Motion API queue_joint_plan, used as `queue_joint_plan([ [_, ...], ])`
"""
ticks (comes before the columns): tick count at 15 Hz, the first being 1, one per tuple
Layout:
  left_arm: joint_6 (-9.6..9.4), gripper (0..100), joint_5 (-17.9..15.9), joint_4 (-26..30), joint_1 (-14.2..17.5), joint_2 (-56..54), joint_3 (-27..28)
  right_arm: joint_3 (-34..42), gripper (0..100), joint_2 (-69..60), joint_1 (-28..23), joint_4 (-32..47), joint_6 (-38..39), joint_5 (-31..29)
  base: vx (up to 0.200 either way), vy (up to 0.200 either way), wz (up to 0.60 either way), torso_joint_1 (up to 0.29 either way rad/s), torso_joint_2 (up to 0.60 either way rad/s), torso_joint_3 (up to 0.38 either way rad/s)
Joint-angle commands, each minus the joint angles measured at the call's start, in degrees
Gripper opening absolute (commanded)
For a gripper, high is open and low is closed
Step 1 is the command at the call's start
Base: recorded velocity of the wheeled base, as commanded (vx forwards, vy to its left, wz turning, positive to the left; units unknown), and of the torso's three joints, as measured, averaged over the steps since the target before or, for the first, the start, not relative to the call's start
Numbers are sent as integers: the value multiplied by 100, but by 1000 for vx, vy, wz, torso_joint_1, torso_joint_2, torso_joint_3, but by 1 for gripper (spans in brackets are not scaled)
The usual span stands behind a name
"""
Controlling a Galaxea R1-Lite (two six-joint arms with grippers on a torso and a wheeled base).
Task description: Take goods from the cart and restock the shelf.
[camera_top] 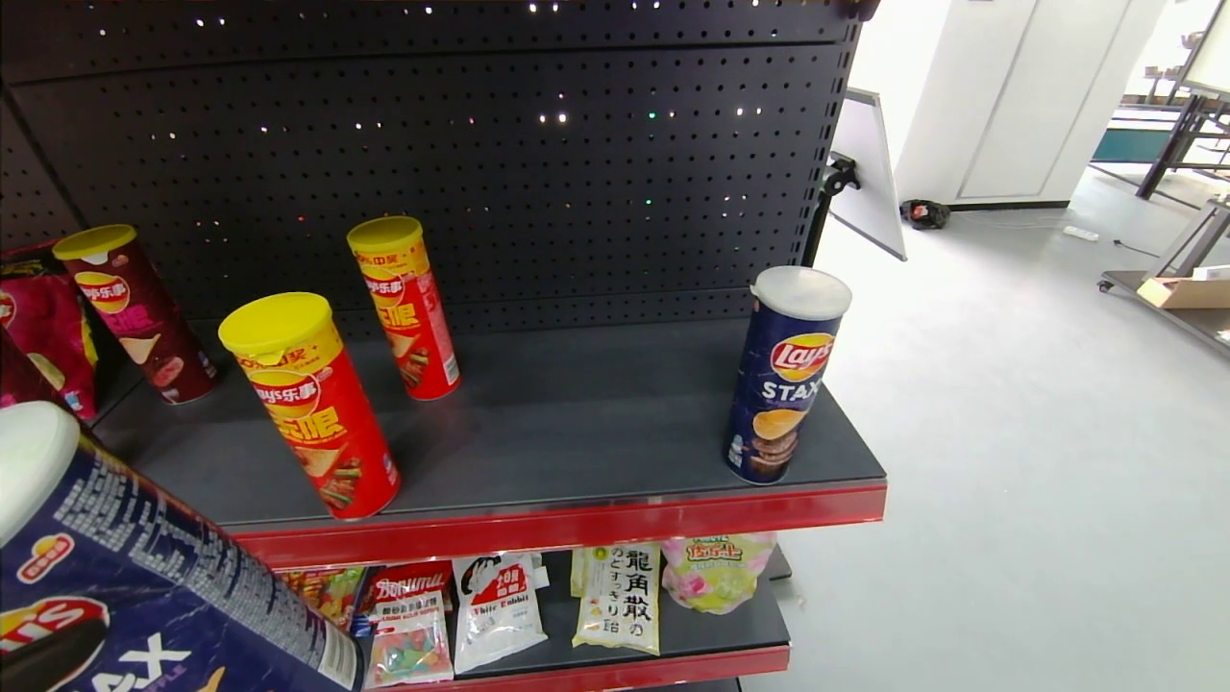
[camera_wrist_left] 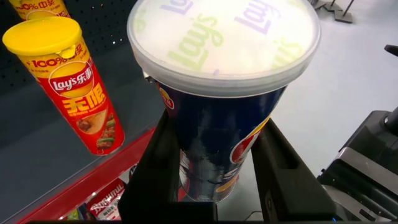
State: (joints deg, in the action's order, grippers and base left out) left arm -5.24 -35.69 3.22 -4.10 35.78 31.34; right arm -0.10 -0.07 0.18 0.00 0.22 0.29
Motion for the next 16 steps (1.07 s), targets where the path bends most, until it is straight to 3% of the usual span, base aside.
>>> queue_joint_plan([
  [1, -3, 0, -8, 3, -3, -1, -5, 10, 100, 7, -1, -9, 4, 6, 0, 0, 0, 0, 0, 0],
  [5, -3, 0, -8, 3, -3, 17, -49, 10, 100, 7, -1, -9, 4, 6, 0, 0, 0, 0, 0, 0],
  [11, -3, 0, -17, -5, -3, 87, -49, 10, 100, 7, -1, -9, -22, 15, 0, 0, -600, 6, 2, 2],
  [16, 6, 0, -17, -5, -3, 78, -49, 10, 100, 7, -1, -9, -22, 15, 0, 0, 0, 0, 0, 0],
])
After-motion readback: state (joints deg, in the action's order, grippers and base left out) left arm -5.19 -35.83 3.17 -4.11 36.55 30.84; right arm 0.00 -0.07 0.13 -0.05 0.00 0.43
